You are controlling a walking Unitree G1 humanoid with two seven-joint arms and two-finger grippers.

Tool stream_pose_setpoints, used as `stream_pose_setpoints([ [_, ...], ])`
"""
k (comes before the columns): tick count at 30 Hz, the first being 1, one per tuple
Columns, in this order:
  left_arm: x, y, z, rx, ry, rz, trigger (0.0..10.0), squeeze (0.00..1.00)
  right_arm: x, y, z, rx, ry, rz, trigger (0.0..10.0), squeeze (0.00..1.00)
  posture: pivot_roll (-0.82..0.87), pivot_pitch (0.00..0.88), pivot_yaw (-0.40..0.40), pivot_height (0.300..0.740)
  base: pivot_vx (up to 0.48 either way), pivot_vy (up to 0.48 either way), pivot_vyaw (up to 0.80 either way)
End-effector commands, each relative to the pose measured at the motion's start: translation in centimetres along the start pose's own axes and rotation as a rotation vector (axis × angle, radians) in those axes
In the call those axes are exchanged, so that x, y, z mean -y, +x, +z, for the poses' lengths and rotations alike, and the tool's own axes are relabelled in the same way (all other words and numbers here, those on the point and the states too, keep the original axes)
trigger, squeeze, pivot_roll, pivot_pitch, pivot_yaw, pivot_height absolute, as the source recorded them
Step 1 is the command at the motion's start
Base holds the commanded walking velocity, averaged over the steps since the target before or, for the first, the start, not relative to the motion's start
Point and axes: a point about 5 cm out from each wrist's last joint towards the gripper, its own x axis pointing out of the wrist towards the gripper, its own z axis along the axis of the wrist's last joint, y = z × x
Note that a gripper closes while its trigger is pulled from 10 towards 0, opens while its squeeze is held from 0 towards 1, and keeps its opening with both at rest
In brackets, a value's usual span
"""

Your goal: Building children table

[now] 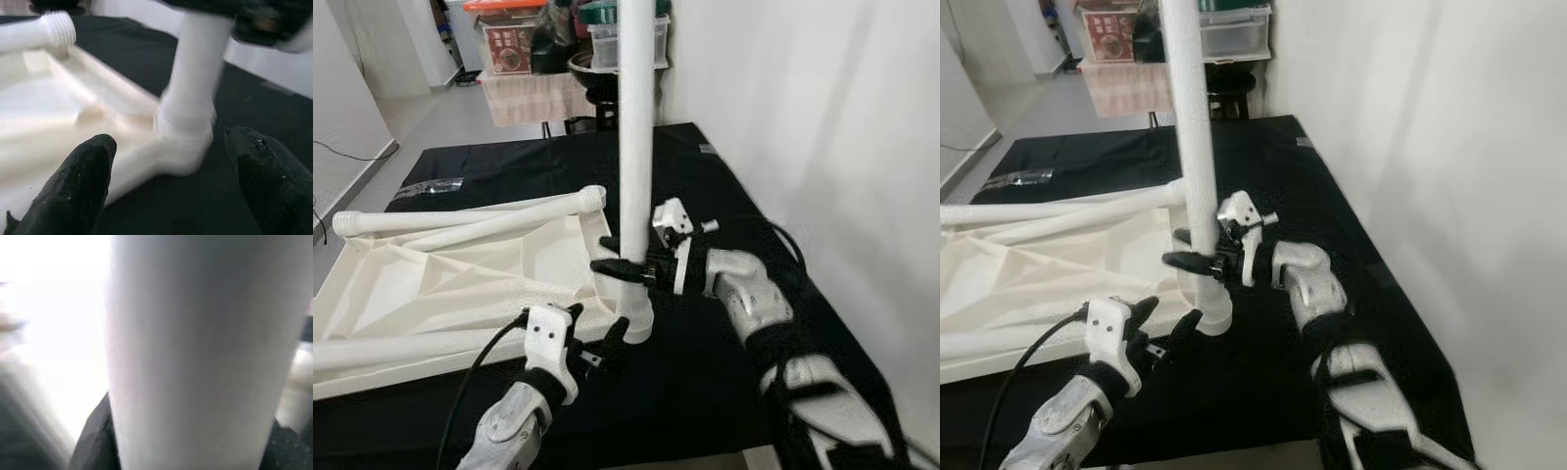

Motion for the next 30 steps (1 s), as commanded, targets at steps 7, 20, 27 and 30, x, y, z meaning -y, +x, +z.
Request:
stream_pose_setpoints([
  [7, -0.7, -1.9, 0.3, 0.012, -0.031, 0.060, 10.0, 0.00, -0.9, -2.7, -3.7, -0.207, 0.005, -0.182, 0.0, 0.00, -0.03, 0.000, 0.020, 0.740, 0.000, 0.000, 0.00],
  [20, -0.9, -2.0, -0.2, 0.015, -0.046, 0.106, 10.0, 0.00, -3.0, -1.3, 0.7, -0.083, 0.026, 0.230, 10.0, 1.00, -0.02, 0.000, 0.003, 0.740, 0.000, 0.000, 0.00],
  [27, -0.3, -1.4, -0.2, 0.015, -0.043, 0.076, 10.0, 0.00, -1.3, -0.8, 2.4, -0.110, -0.137, 0.646, 10.0, 0.00, -0.01, 0.000, -0.003, 0.740, 0.000, 0.000, 0.00],
  [30, 0.4, -1.8, -0.3, 0.010, -0.022, 0.057, 10.0, 0.00, -0.5, 0.2, 2.4, -0.140, -0.129, 0.669, 10.0, 0.00, 0.02, 0.000, -0.014, 0.740, 0.000, 0.000, 0.00],
])
